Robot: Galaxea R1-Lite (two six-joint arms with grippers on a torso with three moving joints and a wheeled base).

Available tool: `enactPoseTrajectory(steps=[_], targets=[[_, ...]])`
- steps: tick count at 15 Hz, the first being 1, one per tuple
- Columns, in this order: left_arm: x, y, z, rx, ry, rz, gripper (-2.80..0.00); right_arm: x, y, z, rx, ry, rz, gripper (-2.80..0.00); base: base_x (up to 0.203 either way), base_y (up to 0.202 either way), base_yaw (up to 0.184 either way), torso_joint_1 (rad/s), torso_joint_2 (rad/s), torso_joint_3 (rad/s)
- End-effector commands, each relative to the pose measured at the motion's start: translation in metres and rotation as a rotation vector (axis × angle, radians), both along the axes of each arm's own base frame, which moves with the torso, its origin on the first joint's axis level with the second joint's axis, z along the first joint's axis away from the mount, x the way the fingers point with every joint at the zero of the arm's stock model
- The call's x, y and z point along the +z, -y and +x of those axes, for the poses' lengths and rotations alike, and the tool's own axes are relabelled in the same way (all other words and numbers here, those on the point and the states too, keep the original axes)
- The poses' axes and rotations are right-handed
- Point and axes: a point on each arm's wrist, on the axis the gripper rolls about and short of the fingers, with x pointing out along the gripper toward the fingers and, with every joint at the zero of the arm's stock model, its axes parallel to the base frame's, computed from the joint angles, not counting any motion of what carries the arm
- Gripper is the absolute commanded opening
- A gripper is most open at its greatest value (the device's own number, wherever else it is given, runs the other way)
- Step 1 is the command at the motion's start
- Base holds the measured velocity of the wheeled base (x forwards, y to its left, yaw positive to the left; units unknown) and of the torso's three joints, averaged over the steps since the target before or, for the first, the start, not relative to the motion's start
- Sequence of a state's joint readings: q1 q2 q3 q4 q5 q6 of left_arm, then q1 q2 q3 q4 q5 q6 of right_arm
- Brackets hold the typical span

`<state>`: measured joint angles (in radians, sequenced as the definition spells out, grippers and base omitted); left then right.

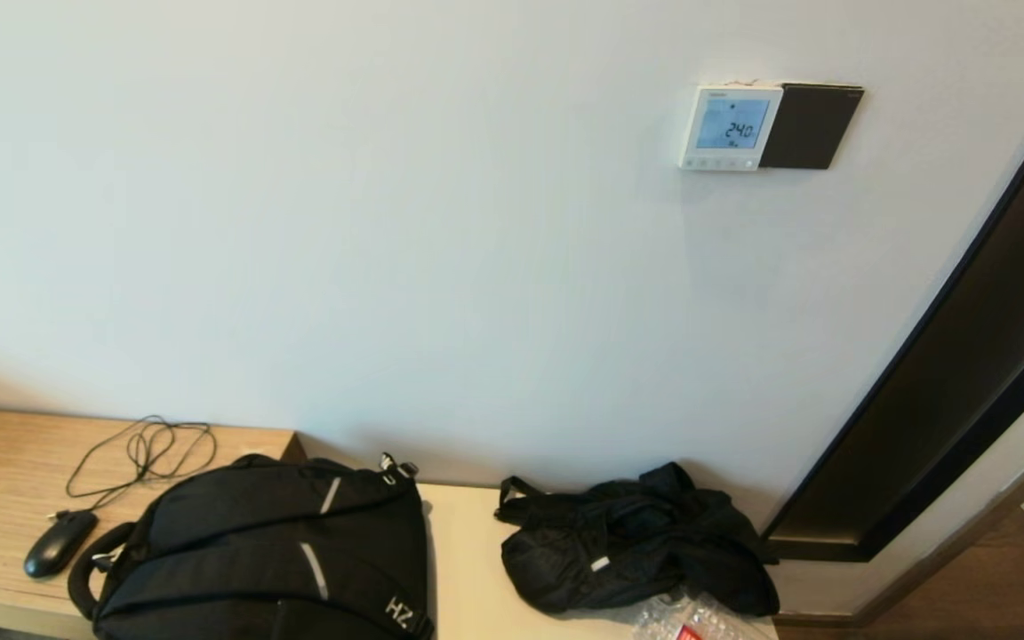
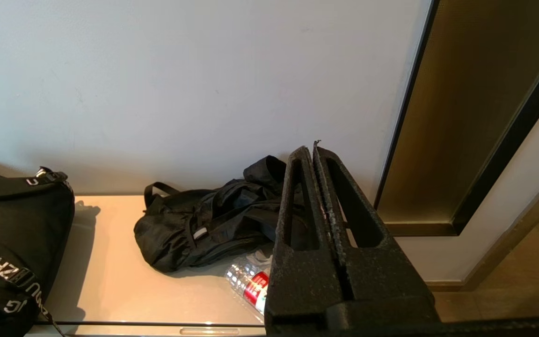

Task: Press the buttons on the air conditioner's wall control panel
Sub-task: Turn off the central air conditioner

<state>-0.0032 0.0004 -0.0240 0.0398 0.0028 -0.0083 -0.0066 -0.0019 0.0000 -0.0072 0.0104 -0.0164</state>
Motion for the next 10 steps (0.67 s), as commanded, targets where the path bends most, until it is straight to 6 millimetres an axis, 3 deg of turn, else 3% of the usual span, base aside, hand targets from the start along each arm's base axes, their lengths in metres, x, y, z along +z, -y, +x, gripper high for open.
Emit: enactPoseTrajectory(steps=[1, 10], targets=[[-0.0003, 0.0000, 0.0000, 0.000, -0.001, 0.001, -2.80, 0.0000, 0.0000, -0.0001, 0.001, 0.002, -0.001, -2.80, 0.000, 0.000, 0.000, 0.000, 0.00, 0.000], [-0.0003, 0.0000, 0.0000, 0.000, -0.001, 0.000, -2.80, 0.0002, 0.0000, -0.0001, -0.001, 0.003, -0.004, -2.80, 0.000, 0.000, 0.000, 0.000, 0.00, 0.000]])
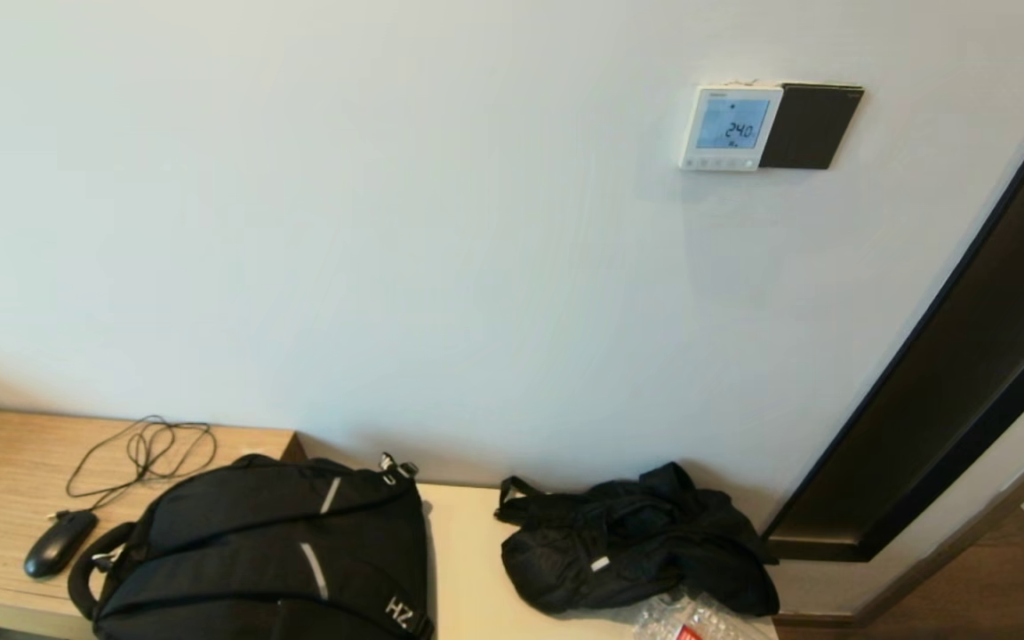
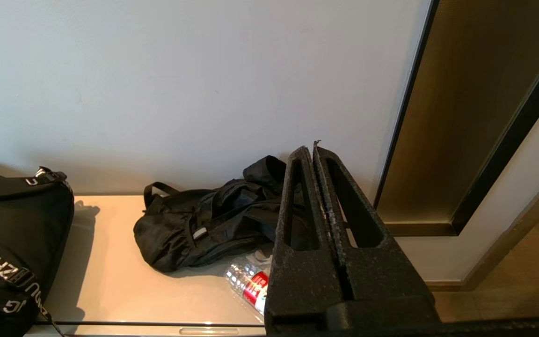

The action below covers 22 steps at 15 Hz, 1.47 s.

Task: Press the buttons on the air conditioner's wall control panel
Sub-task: Turn off the central air conditioner

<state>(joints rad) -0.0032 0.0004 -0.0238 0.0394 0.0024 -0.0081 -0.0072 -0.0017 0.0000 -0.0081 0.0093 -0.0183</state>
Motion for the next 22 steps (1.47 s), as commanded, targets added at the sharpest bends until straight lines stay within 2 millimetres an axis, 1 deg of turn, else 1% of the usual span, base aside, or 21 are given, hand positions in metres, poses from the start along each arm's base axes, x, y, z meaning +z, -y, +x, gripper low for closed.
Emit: enactPoseTrajectory(steps=[1, 9, 10, 11, 13, 14, 16, 17, 18, 20, 22], targets=[[0.000, 0.000, 0.000, 0.001, 0.000, 0.000, -2.80, 0.000, 0.000, 0.000, 0.001, 0.002, -0.003, -2.80, 0.000, 0.000, 0.000, 0.000, 0.00, 0.000], [0.000, 0.000, 0.000, 0.001, 0.001, -0.001, -2.80, 0.001, 0.000, -0.001, -0.001, 0.002, -0.012, -2.80, 0.000, 0.000, 0.000, 0.000, 0.00, 0.000], [0.000, 0.000, 0.000, 0.001, -0.001, 0.000, -2.80, 0.002, 0.000, -0.001, 0.001, 0.001, -0.017, -2.80, 0.000, 0.000, 0.000, 0.000, 0.00, 0.000], [0.000, 0.000, 0.000, 0.001, 0.001, 0.000, -2.80, 0.007, 0.000, -0.003, 0.003, 0.011, -0.021, -2.80, 0.000, 0.000, 0.000, 0.000, 0.00, 0.000], [0.000, 0.000, 0.000, 0.001, 0.000, 0.000, -2.80, 0.032, 0.000, -0.012, 0.011, 0.039, -0.023, -2.80, 0.000, 0.000, 0.000, 0.000, 0.00, 0.000], [0.000, 0.000, 0.000, 0.001, 0.001, 0.000, -2.80, 0.043, 0.000, -0.011, 0.013, 0.023, -0.023, -2.80, 0.000, 0.000, 0.000, 0.000, 0.00, 0.000], [0.000, 0.000, 0.000, 0.001, 0.001, 0.000, -2.80, 0.081, -0.001, -0.002, 0.015, -0.002, -0.023, -2.80, 0.000, 0.000, 0.000, 0.000, 0.00, 0.000], [0.000, 0.000, 0.000, 0.001, -0.001, 0.000, -2.80, 0.098, 0.000, 0.006, 0.013, -0.011, -0.022, -2.80, 0.000, 0.000, 0.000, 0.000, 0.00, 0.000], [0.000, 0.000, 0.000, 0.001, 0.001, -0.001, -2.80, 0.118, 0.000, 0.018, 0.009, -0.015, -0.021, -2.80, 0.000, 0.000, 0.000, 0.000, 0.00, 0.000], [0.000, 0.000, 0.000, 0.001, 0.000, 0.000, -2.80, 0.153, 0.001, 0.051, -0.012, -0.024, -0.019, -2.80, 0.000, 0.000, 0.000, 0.000, 0.00, 0.000], [0.000, 0.000, 0.000, 0.001, 0.000, 0.000, -2.80, 0.181, 0.004, 0.096, -0.029, -0.039, -0.016, -2.80, 0.000, 0.000, 0.000, 0.000, 0.00, 0.000]])
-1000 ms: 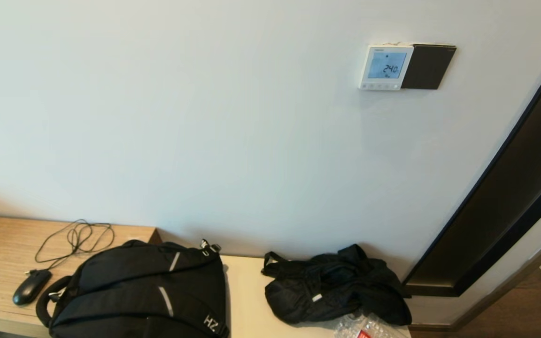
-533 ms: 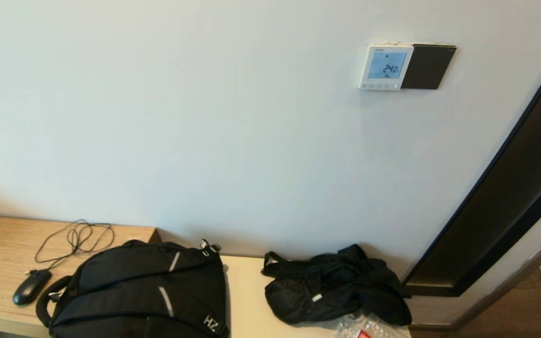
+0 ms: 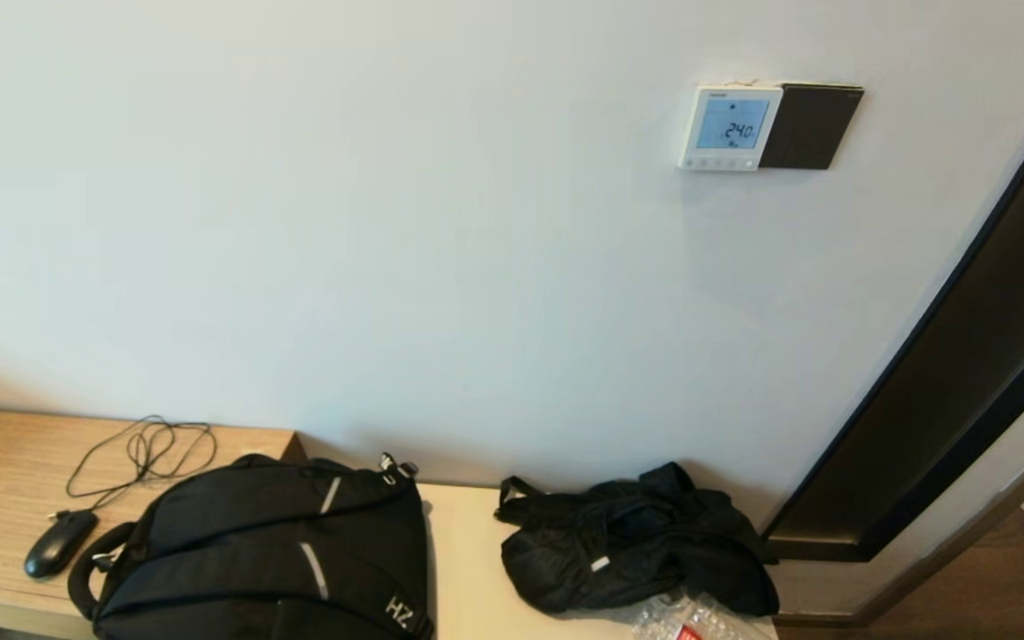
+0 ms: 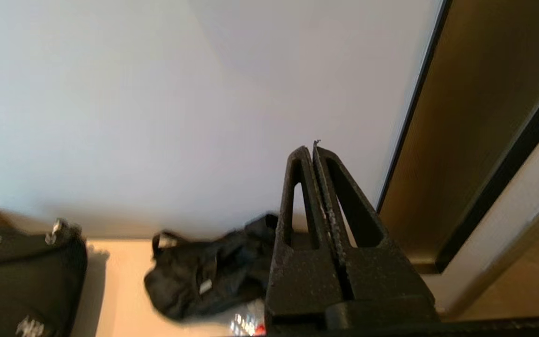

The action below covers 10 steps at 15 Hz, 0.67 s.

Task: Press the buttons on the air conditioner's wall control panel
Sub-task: Turn off the central air conditioner

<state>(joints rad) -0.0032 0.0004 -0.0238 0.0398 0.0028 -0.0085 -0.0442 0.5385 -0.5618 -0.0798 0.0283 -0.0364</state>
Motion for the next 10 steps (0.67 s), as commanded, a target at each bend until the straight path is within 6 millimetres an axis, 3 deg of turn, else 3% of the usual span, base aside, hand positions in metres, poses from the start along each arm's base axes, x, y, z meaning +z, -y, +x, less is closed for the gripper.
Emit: enactPoseTrajectory(steps=[1, 7, 10], targets=[[0.000, 0.000, 0.000, 0.000, 0.000, -0.001, -2.80, 0.023, 0.005, 0.082, -0.017, -0.140, 0.008, -2.80, 0.000, 0.000, 0.000, 0.000, 0.00, 0.000], [0.000, 0.000, 0.000, 0.000, 0.000, 0.000, -2.80, 0.072, 0.015, 0.221, -0.056, -0.099, 0.007, -2.80, 0.000, 0.000, 0.000, 0.000, 0.00, 0.000], [0.000, 0.000, 0.000, 0.000, 0.001, 0.000, -2.80, 0.073, 0.002, 0.275, -0.066, -0.104, 0.003, -2.80, 0.000, 0.000, 0.000, 0.000, 0.00, 0.000]])
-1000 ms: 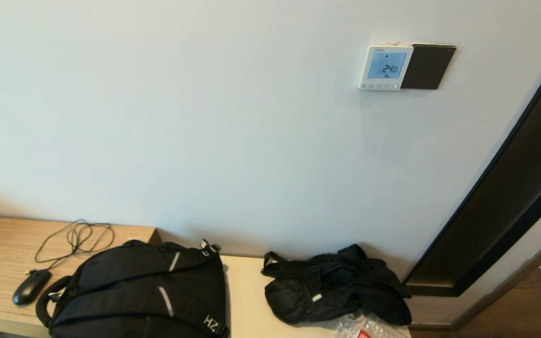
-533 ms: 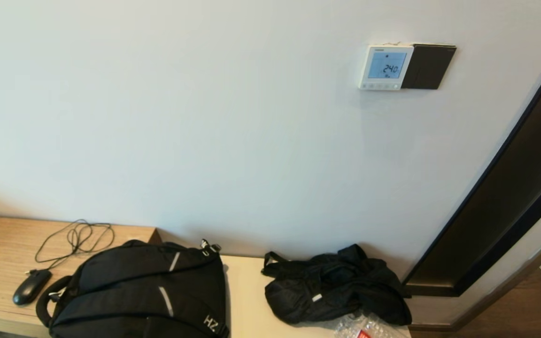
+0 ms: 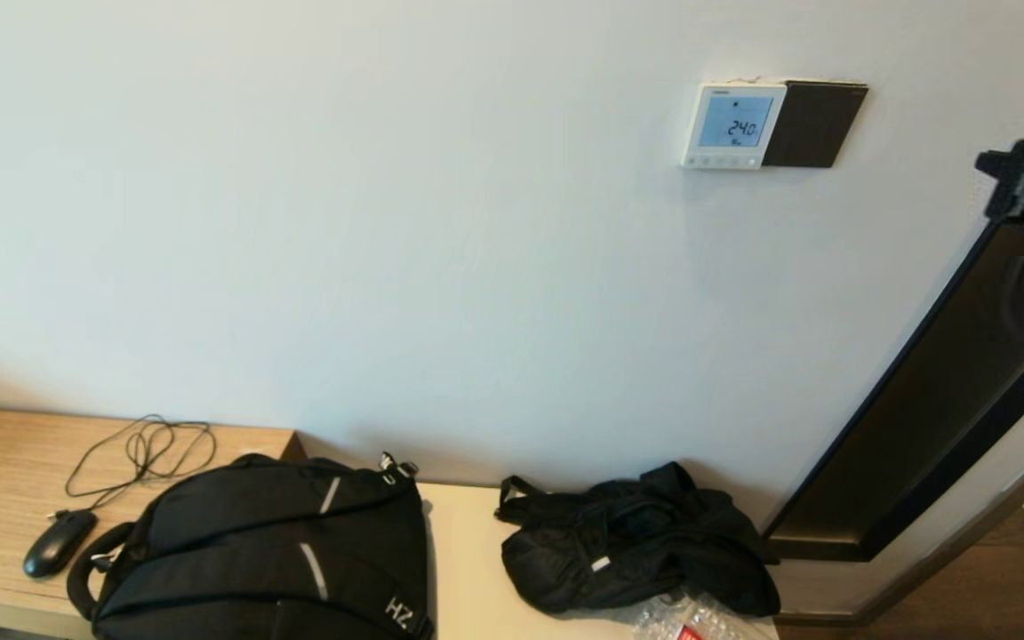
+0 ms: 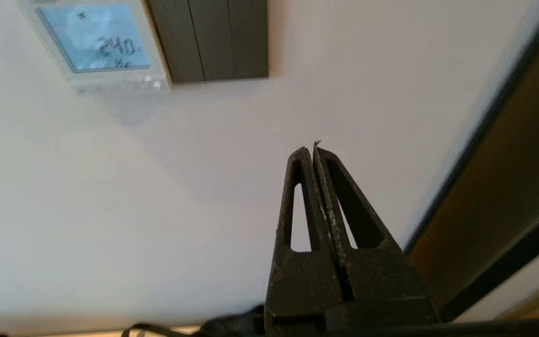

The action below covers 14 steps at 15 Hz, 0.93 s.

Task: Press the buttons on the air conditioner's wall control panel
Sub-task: Turn off the central air conditioner

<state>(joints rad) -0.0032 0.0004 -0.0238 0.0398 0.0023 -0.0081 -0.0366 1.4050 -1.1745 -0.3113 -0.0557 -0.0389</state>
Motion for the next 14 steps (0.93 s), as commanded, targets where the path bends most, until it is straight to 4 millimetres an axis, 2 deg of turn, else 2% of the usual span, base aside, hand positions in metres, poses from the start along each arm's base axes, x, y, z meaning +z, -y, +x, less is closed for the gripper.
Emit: enactPoseTrajectory(steps=[1, 3, 8, 11, 14], targets=[[0.000, 0.000, 0.000, 0.001, 0.000, -0.001, -2.80, -0.024, -0.017, 0.066, 0.015, -0.091, -0.001, -2.80, 0.000, 0.000, 0.000, 0.000, 0.00, 0.000], [0.000, 0.000, 0.000, 0.001, 0.000, -0.001, -2.80, -0.028, -0.032, 0.084, 0.016, -0.098, -0.004, -2.80, 0.000, 0.000, 0.000, 0.000, 0.00, 0.000], [0.000, 0.000, 0.000, 0.001, 0.001, -0.001, -2.80, -0.029, -0.040, 0.115, -0.012, -0.084, -0.018, -2.80, 0.000, 0.000, 0.000, 0.000, 0.00, 0.000], [0.000, 0.000, 0.000, 0.001, 0.000, 0.000, -2.80, -0.032, -0.047, 0.126, -0.009, -0.086, -0.029, -2.80, 0.000, 0.000, 0.000, 0.000, 0.00, 0.000], [0.000, 0.000, 0.000, 0.001, 0.000, -0.001, -2.80, -0.028, -0.058, 0.123, 0.010, -0.071, -0.029, -2.80, 0.000, 0.000, 0.000, 0.000, 0.00, 0.000]])
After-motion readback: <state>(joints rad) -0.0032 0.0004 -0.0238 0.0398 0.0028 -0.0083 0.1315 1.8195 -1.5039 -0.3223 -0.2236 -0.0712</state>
